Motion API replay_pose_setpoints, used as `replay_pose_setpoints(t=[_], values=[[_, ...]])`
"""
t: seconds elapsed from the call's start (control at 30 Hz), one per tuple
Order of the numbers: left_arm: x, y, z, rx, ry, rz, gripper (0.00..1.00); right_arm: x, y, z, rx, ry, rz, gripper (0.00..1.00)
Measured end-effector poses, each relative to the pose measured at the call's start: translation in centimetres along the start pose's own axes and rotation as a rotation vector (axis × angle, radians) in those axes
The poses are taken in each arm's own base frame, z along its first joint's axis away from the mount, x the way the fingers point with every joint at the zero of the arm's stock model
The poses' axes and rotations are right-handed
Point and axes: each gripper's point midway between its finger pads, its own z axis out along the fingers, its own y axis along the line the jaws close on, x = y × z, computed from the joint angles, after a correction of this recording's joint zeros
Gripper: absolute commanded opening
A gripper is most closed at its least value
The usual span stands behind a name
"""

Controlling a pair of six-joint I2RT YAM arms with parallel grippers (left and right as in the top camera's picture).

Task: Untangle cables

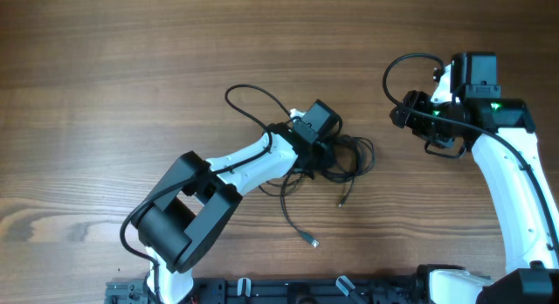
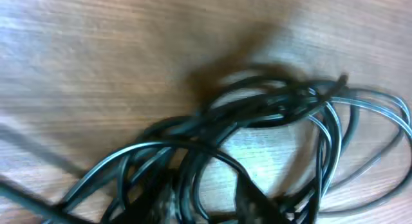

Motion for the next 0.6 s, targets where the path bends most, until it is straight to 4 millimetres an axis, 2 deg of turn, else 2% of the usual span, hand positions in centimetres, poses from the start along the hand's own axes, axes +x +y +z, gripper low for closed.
replay_pose_setpoints(t=[0.17, 0.27, 0.33, 0.37, 0.47, 0.6], values=[[2.4, -0.7, -0.1, 0.061, 0.128, 0.100, 0.36, 0.0, 0.0, 0.0, 0.000, 0.001, -0.008, 0.64], [3.2, 0.4, -0.7, 0.019, 0.184, 0.136, 0.38, 0.1, 0.0, 0.0, 0.001, 0.003, -0.008, 0.64], [2.6, 1.0, -1.2, -0.024, 0.174, 0.158, 0.52, 0.1, 0.0, 0.0, 0.002, 0.004, -0.013, 0.64], [1.8, 0.7, -1.4, -0.020, 0.147, 0.183, 0.54, 0.1, 0.0, 0.0, 0.002, 0.004, -0.016, 0.65], [-0.7, -1.3, -2.5, 0.030, 0.046, 0.318, 0.54, 0.1, 0.0, 0.0, 0.002, 0.004, -0.022, 0.64], [-1.2, -2.7, -3.1, 0.060, 0.000, 0.549, 0.48, 0.1, 0.0, 0.0, 0.002, 0.004, -0.022, 0.64]])
